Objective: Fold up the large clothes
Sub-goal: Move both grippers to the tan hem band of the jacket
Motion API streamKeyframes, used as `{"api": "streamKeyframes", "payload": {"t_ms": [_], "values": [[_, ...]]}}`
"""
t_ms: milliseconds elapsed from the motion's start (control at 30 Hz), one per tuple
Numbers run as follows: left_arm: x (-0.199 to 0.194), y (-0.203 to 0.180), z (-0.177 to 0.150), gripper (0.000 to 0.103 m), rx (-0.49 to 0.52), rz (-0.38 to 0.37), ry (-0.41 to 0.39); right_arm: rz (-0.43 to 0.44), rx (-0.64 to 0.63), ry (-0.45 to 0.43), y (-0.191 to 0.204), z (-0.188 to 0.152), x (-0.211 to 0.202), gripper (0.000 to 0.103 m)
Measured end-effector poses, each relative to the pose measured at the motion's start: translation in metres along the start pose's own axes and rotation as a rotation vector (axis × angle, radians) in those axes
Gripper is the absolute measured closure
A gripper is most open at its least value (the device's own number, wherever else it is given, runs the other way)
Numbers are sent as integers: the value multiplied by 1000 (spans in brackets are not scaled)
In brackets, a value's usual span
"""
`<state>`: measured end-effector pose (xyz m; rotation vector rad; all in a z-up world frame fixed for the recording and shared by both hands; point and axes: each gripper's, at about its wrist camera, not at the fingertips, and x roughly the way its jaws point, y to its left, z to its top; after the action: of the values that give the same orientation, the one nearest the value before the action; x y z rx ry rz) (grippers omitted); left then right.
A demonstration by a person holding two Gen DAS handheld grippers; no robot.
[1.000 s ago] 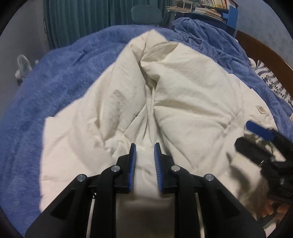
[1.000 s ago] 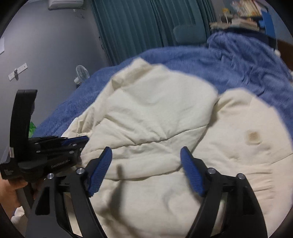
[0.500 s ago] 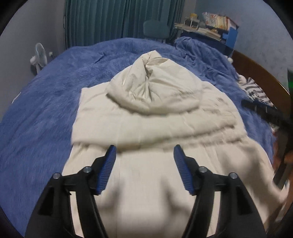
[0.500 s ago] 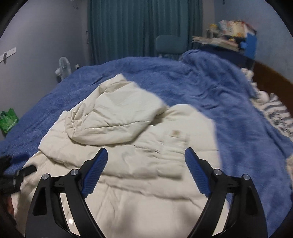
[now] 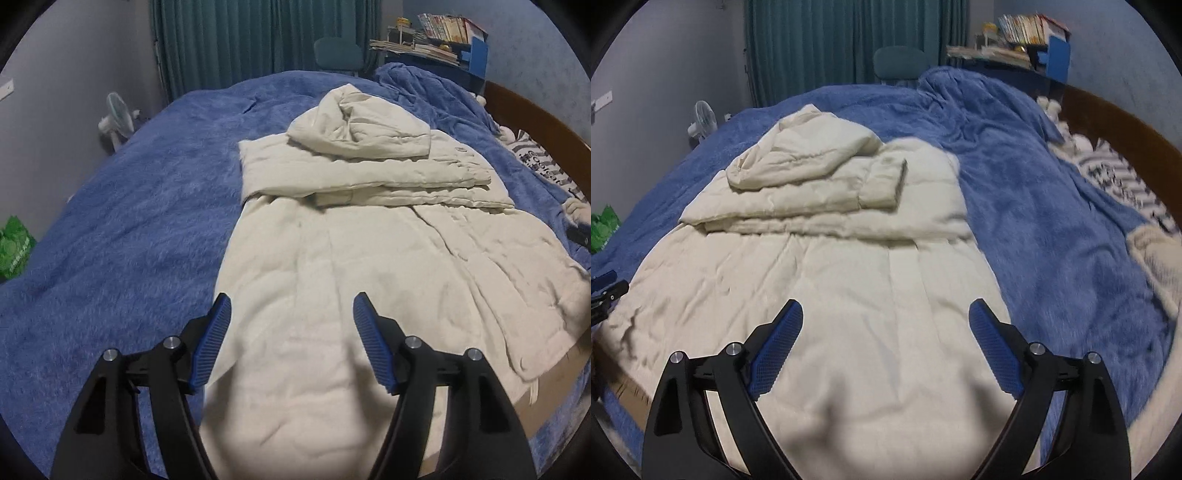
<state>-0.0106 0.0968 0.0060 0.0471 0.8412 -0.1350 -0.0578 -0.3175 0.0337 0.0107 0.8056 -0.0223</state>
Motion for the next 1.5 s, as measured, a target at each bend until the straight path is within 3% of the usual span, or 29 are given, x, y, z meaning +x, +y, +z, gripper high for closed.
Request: {"api": "streamKeyframes", "payload": {"t_ms": [133,300,400,633,733,867,1000,1133,1333,1500], "values": [[-7,10,-3,38,-58,-7,-6,17,96,30,-25,-8,-2,15],[-13,14,-2,37,-77,-19,-24,-29,153,47,-55,-16,-4,15],[-11,16,-3,38,-74,-12,-4,8,200,61,-70,-20,-3,13],[-4,18,-14,38,-56,-34,96,68,187,116,-72,-35,3,13],[-7,20,-22,38,-38,-21,108,51,150,106,-67,-41,-3,13],[-13,40,-29,38,-106,-40,117,-5,150,65,-70,-51,-19,13],[-28,57,-31,38,-183,-41,79,35,173,52,-72,-66,-37,13],[-31,49,-36,38,-119,-66,161,73,173,56,-78,-65,-53,12],[-19,43,-43,38,-85,-61,249,68,199,180,-83,-72,-30,13],[-5,36,-46,38,-58,-77,298,101,240,193,-87,-76,-25,15]]}}
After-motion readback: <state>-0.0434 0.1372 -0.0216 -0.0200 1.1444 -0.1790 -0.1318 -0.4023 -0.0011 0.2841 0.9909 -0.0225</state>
